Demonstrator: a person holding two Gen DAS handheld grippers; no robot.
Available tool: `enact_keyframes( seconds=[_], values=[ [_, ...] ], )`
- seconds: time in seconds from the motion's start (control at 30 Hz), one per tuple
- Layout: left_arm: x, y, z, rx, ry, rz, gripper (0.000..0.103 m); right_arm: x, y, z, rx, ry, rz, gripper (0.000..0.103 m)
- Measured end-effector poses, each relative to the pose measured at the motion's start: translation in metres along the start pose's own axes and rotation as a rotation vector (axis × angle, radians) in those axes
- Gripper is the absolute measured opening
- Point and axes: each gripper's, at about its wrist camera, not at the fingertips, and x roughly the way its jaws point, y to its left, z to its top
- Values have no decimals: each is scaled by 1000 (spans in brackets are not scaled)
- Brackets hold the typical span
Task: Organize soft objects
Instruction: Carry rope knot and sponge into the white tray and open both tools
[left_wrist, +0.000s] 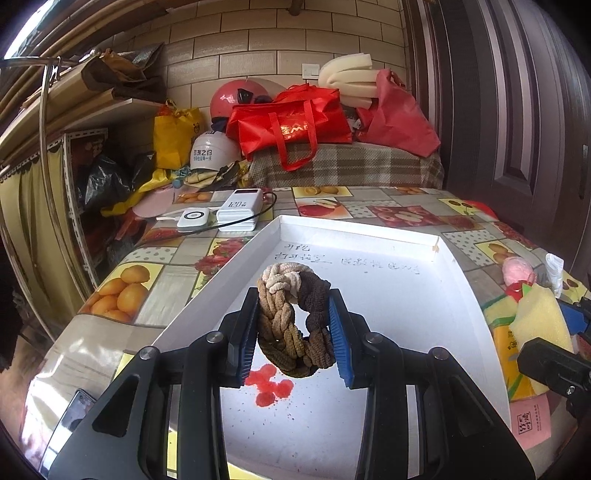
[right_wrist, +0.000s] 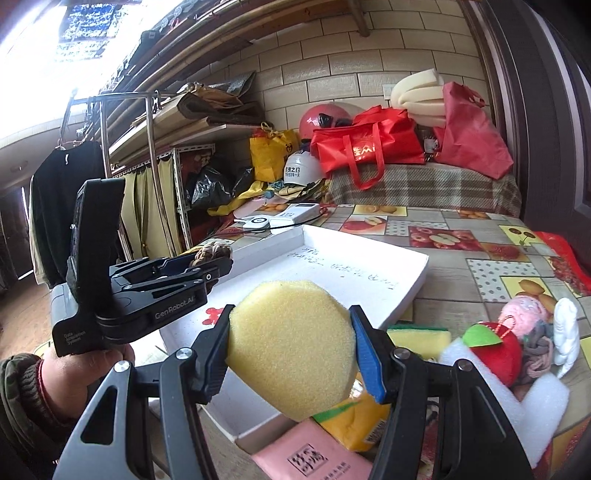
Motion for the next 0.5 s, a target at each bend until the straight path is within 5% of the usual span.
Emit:
enact_keyframes(
  seconds=[0.5],
  values=[
    [37, -5, 7, 43, 119, -13, 35, 42, -2, 10, 51, 42, -73, 59]
  ],
)
